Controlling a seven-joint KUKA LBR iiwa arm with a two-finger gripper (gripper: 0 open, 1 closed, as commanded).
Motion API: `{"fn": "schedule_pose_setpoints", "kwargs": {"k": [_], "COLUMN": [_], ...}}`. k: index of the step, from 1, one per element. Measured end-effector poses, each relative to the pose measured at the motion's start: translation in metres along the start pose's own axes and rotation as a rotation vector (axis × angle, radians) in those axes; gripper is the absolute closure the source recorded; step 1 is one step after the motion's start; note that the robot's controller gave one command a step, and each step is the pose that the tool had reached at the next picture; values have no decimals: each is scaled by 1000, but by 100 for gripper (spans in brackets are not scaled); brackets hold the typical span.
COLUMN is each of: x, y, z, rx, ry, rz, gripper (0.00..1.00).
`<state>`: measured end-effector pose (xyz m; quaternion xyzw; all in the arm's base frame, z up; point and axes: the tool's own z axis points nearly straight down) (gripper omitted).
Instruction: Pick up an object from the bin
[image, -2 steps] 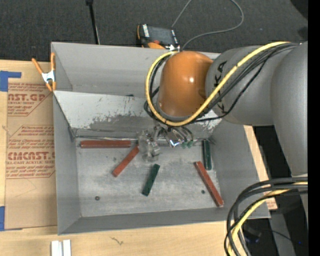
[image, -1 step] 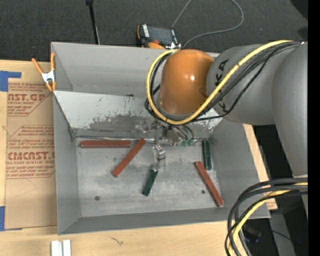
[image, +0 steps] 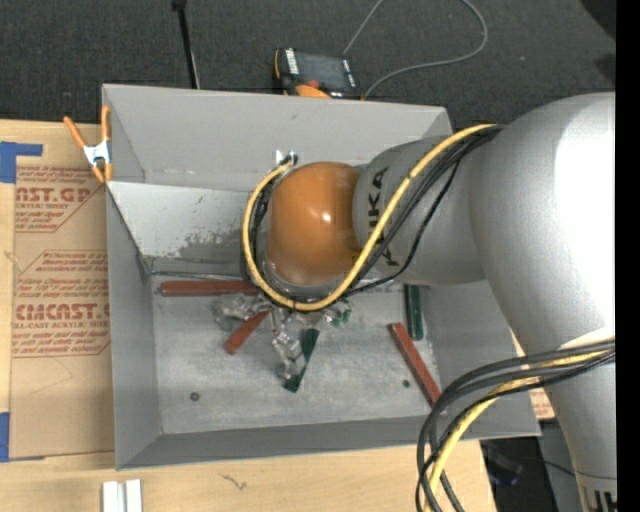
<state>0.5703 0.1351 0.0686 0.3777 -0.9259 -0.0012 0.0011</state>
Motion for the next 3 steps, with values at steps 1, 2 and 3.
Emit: {"fn": "schedule_pose_setpoints", "kwargs": {"k": [1,2,3], "x": [-1,8,3], "y": [-2,-2,8], "z": [-2,-96,-154], "rx": [2,8,7], "ry": [-5,-10,-10], "rz": [3,52,27], "gripper": [100,100,100]}}
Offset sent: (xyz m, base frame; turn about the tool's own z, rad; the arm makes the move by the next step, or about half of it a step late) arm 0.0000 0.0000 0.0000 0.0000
